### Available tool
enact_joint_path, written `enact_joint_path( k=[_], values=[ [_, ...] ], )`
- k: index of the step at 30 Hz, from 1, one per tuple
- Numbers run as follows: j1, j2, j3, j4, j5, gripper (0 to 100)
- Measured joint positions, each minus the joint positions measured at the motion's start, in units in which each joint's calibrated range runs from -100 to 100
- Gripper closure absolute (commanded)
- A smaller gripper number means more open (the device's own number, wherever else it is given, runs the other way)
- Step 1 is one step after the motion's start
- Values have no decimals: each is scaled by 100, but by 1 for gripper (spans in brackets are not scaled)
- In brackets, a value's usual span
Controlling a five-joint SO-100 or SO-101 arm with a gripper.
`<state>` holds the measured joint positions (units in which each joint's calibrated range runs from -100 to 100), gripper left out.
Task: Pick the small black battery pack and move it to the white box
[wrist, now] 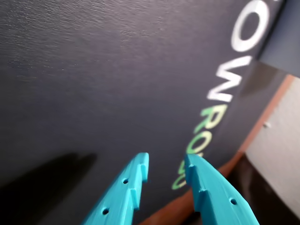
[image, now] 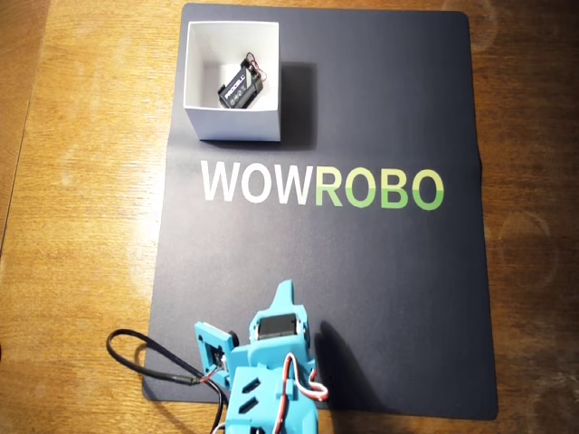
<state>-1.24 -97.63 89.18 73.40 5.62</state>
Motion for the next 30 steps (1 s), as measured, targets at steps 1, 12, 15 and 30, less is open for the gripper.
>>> enact_joint_path(
  k=[1,12,15,30],
  values=[
    [0,-93,27,26,-5,92],
    [0,-144,227,35,16,92],
    [0,-144,227,35,16,92],
    [0,-144,227,35,16,92]
  ],
)
